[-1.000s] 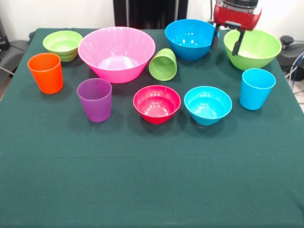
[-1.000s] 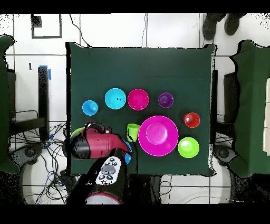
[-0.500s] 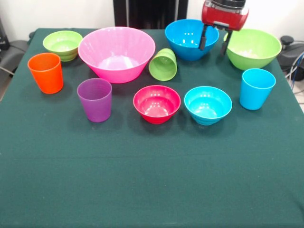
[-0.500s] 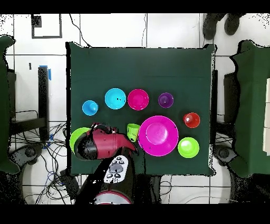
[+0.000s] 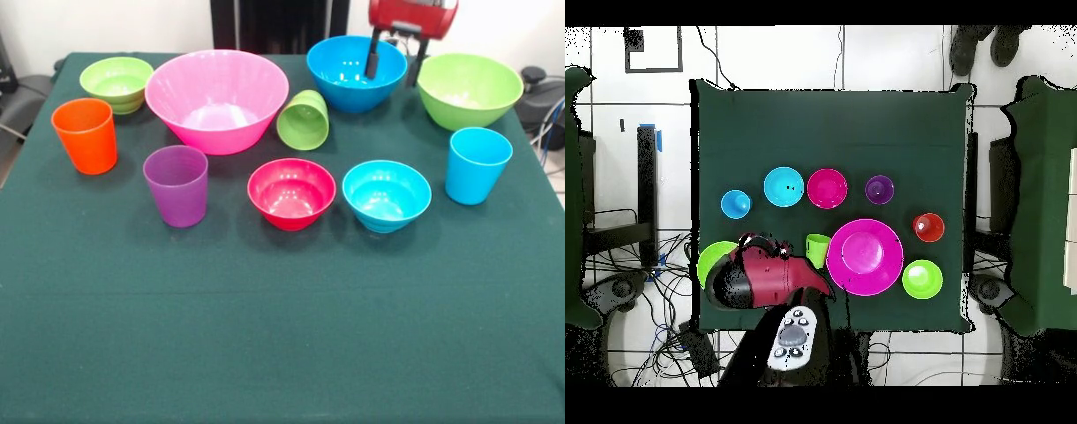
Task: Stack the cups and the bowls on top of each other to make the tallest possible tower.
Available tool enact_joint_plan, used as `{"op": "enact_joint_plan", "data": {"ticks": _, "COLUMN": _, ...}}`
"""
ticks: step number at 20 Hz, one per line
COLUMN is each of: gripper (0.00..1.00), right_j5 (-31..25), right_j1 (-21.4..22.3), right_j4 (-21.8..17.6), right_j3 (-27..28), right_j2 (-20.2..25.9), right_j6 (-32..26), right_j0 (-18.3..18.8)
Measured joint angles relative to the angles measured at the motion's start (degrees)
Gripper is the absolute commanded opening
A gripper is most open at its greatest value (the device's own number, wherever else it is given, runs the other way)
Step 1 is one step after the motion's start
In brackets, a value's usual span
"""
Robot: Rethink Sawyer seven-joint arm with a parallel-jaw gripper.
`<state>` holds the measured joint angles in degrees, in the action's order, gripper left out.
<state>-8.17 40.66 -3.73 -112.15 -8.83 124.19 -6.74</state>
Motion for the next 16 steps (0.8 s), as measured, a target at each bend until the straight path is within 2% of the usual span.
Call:
{"op": "enact_joint_plan", "data": {"ticks": 6, "gripper": 1.00, "right_j5": -0.51, "right_j1": 5.35, "right_j4": -0.01, "right_j3": -2.84, "right_j2": -1.49, "right_j6": 0.00, "right_j0": -3.33}}
{"op": "enact_joint_plan", "data": {"ticks": 8, "gripper": 1.00, "right_j5": -0.51, "right_j1": 7.43, "right_j4": -0.01, "right_j3": -4.03, "right_j2": -2.23, "right_j6": 0.00, "right_j0": -5.68}}
{"op": "enact_joint_plan", "data": {"ticks": 16, "gripper": 1.00, "right_j5": -0.45, "right_j1": 10.74, "right_j4": 0.40, "right_j3": -7.30, "right_j2": -4.90, "right_j6": 0.00, "right_j0": -12.96}}
